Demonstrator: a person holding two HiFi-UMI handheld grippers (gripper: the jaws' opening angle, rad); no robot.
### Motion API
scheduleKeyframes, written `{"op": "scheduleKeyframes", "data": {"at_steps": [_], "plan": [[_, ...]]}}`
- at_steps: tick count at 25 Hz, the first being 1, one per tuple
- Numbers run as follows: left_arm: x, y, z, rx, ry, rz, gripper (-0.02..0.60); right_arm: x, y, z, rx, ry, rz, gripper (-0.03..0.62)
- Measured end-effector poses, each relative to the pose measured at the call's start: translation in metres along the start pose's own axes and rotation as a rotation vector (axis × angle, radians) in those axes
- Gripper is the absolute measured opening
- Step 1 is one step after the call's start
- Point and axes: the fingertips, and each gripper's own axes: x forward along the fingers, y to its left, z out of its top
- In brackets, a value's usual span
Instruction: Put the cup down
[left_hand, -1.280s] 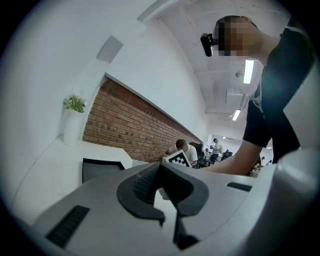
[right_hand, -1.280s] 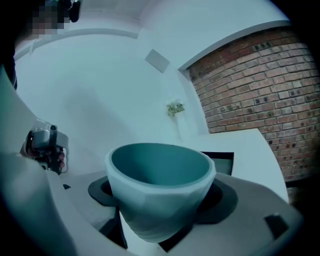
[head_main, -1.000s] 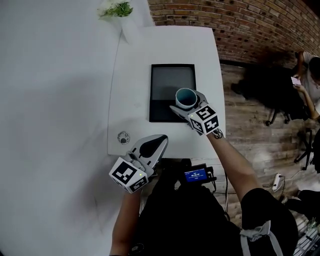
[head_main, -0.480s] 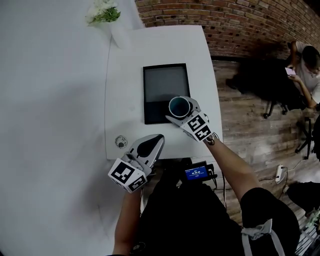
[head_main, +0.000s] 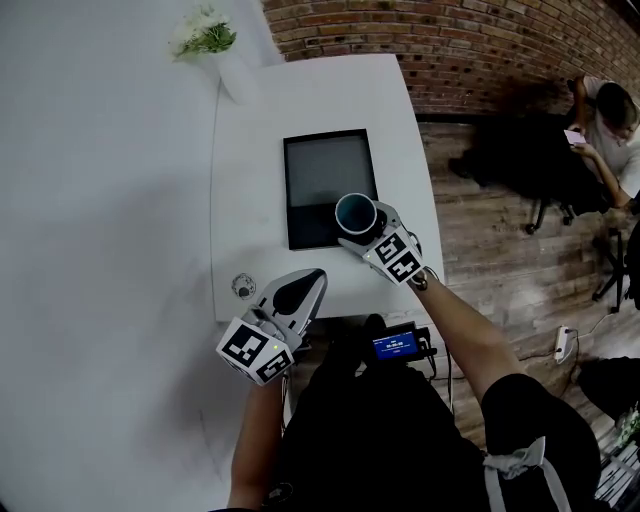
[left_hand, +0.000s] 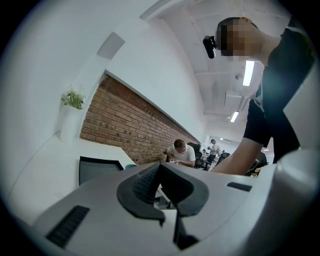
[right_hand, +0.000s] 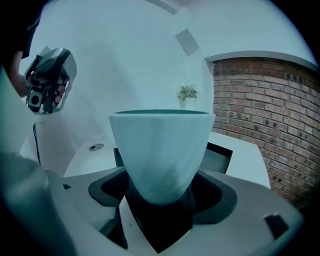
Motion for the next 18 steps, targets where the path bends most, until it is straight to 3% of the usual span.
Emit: {"op": "scheduleKeyframes", "data": {"at_steps": [9, 18], "plan": [[-0.009, 0.002, 0.001, 0.007, -0.017, 0.006, 0.008, -0.02, -0.003, 0.001, 0.036, -0.019, -0.028, 0.403], [-0.008, -0.004, 0.007, 0.02, -0.027, -0.009, 0.008, -0.063, -0.004, 0.018, 0.117, -0.067, 0.019, 0.403]]}}
